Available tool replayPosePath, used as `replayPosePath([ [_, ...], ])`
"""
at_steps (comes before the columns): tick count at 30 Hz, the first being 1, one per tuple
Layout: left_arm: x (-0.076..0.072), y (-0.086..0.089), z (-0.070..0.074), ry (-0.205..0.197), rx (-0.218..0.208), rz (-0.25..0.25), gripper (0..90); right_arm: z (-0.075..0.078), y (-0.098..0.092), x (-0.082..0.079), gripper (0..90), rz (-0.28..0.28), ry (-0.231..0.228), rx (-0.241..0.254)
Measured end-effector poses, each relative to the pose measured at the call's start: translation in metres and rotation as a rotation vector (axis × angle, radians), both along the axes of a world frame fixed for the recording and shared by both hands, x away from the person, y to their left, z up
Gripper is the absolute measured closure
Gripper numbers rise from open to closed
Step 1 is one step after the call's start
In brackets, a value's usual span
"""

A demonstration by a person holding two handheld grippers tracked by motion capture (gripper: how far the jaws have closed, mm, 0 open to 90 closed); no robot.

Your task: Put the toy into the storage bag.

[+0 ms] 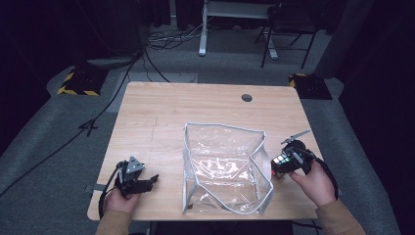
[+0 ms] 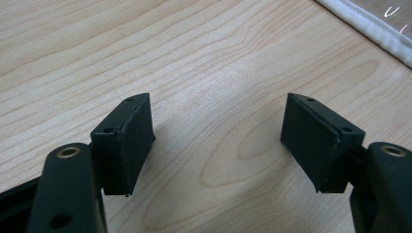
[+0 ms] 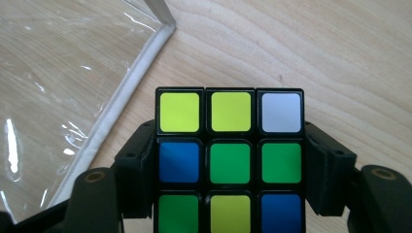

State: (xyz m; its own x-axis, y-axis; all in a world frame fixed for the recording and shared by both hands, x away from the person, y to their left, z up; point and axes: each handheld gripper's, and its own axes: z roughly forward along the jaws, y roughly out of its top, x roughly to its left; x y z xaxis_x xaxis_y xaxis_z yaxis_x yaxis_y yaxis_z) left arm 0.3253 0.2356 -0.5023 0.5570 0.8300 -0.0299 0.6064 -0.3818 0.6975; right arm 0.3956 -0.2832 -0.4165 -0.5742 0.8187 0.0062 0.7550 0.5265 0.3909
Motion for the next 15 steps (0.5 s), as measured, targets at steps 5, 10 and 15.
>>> replayPosePath([
  [5, 0.000, 0.000, 0.000, 0.000, 0.000, 0.002, 27.9, 0.013, -0.003, -0.003, 33.7, 0.008, -0.027, 0.014],
  [10, 0.000, 0.000, 0.000, -0.002, 0.001, 0.005, 27.8, 0.023, -0.007, -0.005, 33.7, 0.008, -0.044, 0.031],
  [15, 0.004, -0.001, 0.000, -0.002, 0.004, 0.018, 26.2, 0.038, -0.010, -0.008, 33.7, 0.011, -0.065, 0.063],
])
